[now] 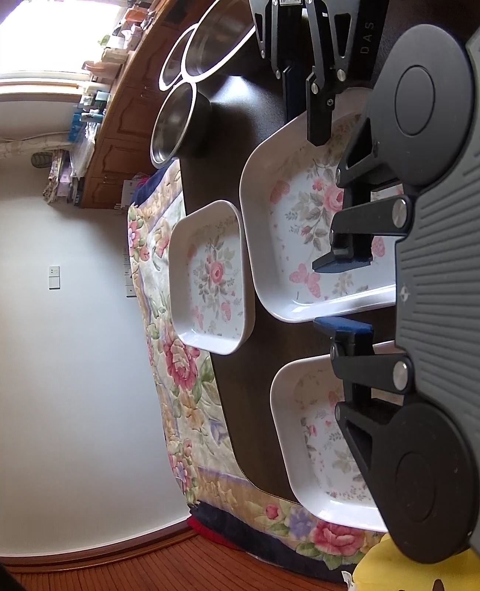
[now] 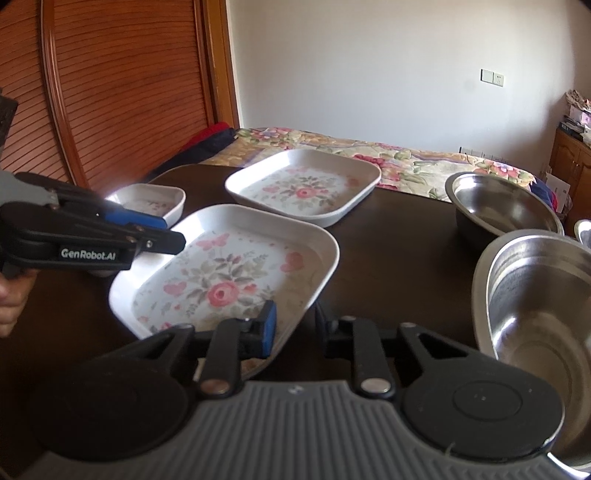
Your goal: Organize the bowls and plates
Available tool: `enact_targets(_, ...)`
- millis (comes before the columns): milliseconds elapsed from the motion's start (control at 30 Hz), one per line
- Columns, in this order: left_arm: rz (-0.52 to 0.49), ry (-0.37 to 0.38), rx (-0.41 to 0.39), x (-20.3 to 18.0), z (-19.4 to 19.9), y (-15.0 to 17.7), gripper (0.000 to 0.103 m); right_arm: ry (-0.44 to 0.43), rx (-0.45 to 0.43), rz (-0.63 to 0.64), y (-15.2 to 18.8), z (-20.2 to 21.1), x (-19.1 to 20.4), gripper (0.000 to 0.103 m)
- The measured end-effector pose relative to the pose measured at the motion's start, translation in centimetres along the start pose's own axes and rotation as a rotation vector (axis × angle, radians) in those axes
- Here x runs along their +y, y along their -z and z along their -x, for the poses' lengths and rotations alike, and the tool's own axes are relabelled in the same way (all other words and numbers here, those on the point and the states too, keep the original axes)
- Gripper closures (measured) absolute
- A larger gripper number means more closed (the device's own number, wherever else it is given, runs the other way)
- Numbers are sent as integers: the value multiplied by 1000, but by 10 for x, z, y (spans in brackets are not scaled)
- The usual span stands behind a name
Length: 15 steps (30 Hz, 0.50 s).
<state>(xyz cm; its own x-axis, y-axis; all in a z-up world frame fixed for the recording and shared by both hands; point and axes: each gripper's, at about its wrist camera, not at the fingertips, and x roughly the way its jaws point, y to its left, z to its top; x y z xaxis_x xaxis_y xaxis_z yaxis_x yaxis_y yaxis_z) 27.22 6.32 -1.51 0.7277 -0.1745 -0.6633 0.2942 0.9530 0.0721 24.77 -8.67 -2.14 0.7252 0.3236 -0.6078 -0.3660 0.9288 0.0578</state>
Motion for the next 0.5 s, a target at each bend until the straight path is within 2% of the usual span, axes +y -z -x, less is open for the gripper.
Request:
enact_targets(267,-16,-14,28,0,-6,1,81,-1,-4,-4,2,-1,-1,83)
enact_targets(500,-25,-14,56,-2,-13,4,81,-4,-8,-16,2,-2,-2,83)
